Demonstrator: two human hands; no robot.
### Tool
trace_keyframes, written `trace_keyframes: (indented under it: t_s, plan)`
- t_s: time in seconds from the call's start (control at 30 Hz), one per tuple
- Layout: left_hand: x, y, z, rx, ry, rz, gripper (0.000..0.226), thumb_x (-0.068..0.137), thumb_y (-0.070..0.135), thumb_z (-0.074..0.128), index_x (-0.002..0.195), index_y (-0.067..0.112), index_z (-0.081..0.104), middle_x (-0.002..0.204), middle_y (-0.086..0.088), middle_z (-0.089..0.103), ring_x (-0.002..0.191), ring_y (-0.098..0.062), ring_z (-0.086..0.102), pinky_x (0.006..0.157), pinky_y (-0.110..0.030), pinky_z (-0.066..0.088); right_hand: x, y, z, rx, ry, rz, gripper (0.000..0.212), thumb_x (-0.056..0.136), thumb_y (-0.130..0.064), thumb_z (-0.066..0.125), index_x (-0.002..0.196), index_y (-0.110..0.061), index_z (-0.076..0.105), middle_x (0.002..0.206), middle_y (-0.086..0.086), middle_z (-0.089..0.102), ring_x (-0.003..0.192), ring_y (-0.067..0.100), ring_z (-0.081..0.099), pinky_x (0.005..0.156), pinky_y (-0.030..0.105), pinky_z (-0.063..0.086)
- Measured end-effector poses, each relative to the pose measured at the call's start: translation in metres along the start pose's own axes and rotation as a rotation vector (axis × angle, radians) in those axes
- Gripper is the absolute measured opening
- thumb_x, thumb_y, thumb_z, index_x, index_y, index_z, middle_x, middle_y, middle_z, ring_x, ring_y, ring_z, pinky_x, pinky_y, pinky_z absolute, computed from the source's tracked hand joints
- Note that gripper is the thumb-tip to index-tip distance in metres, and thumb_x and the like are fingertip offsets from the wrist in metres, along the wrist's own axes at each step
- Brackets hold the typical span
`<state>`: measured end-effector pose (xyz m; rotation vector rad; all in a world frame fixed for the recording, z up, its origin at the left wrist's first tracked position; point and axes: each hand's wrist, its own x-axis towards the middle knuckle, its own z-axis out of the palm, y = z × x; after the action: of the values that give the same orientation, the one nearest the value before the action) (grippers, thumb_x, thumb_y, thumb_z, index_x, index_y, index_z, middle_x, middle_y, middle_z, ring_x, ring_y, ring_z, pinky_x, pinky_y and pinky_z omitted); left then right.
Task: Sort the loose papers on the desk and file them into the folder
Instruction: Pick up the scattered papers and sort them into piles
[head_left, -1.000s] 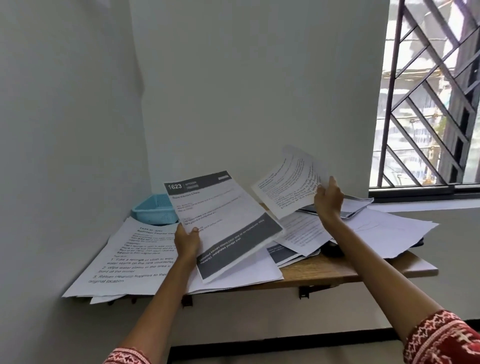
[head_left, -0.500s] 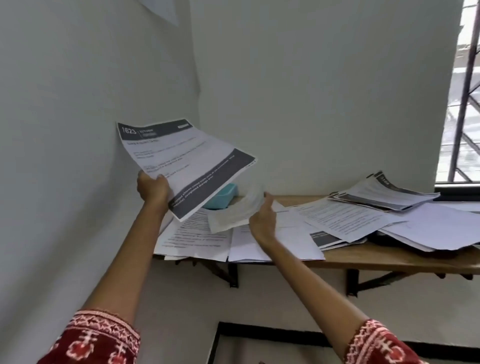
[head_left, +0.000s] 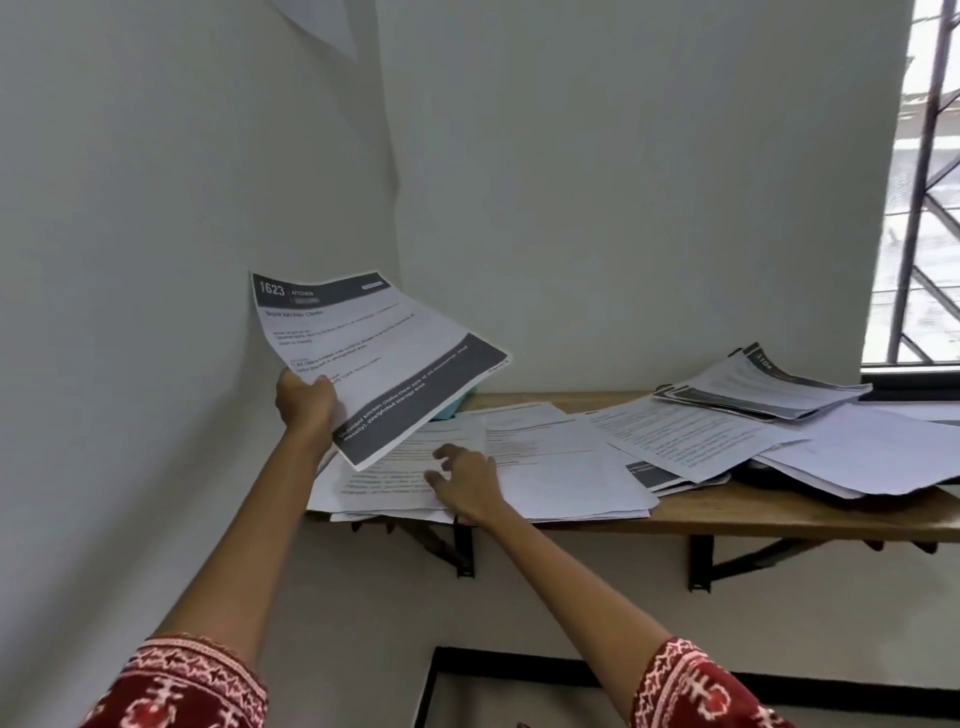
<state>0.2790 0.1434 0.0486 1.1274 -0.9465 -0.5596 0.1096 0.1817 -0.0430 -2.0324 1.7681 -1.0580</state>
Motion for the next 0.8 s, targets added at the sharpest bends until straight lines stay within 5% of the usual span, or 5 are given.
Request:
trace_keyframes:
  t_s: [0.07, 0.2, 0.4, 0.5, 0.8]
  plan:
    - [-0.004, -0.008, 0.007, 0.005, -0.025, 0.000, 0.037, 0.092, -0.002, 0.043, 0.128, 0.003, 0.049, 0.131, -0.012, 0.054, 0.117, -0.028, 0.053, 0.089, -0.024, 0.039, 0.007, 0.006, -0.013, -0.031, 0.147, -0.001, 0.030, 0.096, -0.023, 0.047, 0.122, -0.010, 0.057, 0.114, 0.010, 0.067, 0.110, 0.027, 0.057, 0.113, 0.040, 0.021]
    - [-0.013, -0.029, 0.024, 0.017, -0.077, -0.021, 0.038, 0.092, -0.002, 0.044, 0.129, 0.002, 0.048, 0.131, -0.013, 0.053, 0.118, -0.029, 0.052, 0.091, -0.024, 0.037, 0.014, 0.046, -0.077, -0.151, 0.273, 0.114, 0.035, 0.089, -0.010, 0.047, 0.123, -0.010, 0.057, 0.123, 0.009, 0.062, 0.115, 0.026, 0.056, 0.106, 0.038, 0.034]
    - [-0.034, -0.055, 0.053, 0.059, -0.152, -0.066, 0.038, 0.093, -0.001, 0.044, 0.131, 0.001, 0.047, 0.133, -0.014, 0.052, 0.119, -0.029, 0.051, 0.090, -0.022, 0.034, -0.010, 0.121, -0.177, -0.559, -0.088, 0.378, 0.057, 0.087, -0.011, 0.050, 0.142, -0.009, 0.035, 0.144, 0.010, 0.042, 0.133, 0.028, 0.038, 0.113, 0.048, 0.025]
    - [-0.039, -0.058, 0.059, 0.082, -0.144, -0.077, 0.037, 0.093, -0.001, 0.044, 0.129, 0.001, 0.049, 0.132, -0.014, 0.053, 0.119, -0.028, 0.052, 0.089, -0.021, 0.034, -0.028, 0.143, -0.199, -0.752, -0.262, 0.435, 0.055, 0.086, -0.004, 0.049, 0.140, -0.007, 0.038, 0.141, 0.013, 0.044, 0.128, 0.030, 0.042, 0.100, 0.039, 0.041]
    - [-0.039, -0.054, 0.060, 0.128, -0.181, -0.075, 0.037, 0.091, -0.002, 0.045, 0.127, 0.000, 0.050, 0.131, -0.017, 0.054, 0.119, -0.031, 0.052, 0.095, -0.027, 0.037, -0.030, 0.161, -0.199, -0.770, -0.046, 0.241, 0.028, 0.091, -0.007, 0.051, 0.112, -0.017, 0.066, 0.119, 0.003, 0.063, 0.112, 0.022, 0.056, 0.091, 0.032, 0.044]
